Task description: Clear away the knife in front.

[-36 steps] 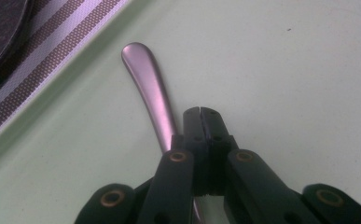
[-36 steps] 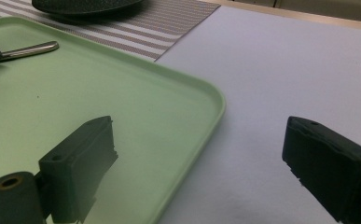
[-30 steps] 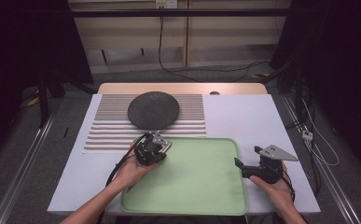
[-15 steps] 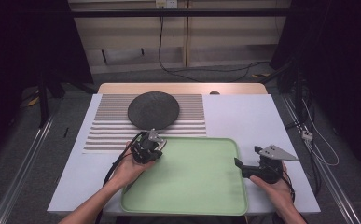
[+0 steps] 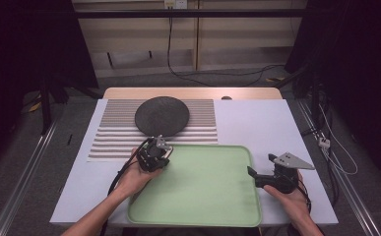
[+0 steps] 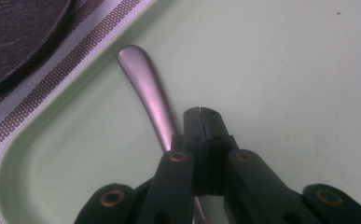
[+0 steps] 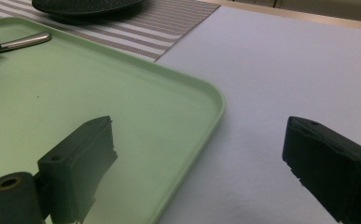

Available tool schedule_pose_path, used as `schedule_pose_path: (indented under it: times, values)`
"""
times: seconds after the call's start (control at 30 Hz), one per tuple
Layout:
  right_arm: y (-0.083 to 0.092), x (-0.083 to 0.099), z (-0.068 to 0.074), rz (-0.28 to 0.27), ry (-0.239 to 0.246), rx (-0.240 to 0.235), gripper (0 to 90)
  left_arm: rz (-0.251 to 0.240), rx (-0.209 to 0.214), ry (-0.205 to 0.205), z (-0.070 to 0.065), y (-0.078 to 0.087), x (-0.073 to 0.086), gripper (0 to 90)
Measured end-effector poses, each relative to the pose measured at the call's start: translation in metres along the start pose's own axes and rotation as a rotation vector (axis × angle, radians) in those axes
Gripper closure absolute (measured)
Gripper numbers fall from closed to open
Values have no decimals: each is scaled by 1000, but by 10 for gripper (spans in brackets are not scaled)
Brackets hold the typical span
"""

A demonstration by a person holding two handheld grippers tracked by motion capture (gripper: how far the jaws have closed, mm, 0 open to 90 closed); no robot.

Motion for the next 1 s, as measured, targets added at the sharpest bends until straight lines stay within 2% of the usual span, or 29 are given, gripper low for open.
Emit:
schedule_pose_path:
  times: [0.2,0.53,0.6,0.77,1.0]
  values:
    - [0,0,0,-2,-2,0,94,9,2,-1,1,1,0,900]
    - [0,0,0,-2,-2,0,93,29,-18,6,6,4,4,900]
    - [0,0,0,-2,0,0,93,29,-15,18,6,4,4,900]
    - [0,0,0,-1,0,0,93,44,-11,17,9,6,6,900]
    - [0,0,0,0,2,2,93,60,-26,20,11,9,9,900]
Point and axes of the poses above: each handheld gripper's, and its own axes: y roughly backward along the jaws, x roughly out of its underside, z roughly to its left, the point moved 3 cm from there along -y, roughly forward along the jaws, and after that the axes turned 2 degrees about -y, right-handed, at the moved point
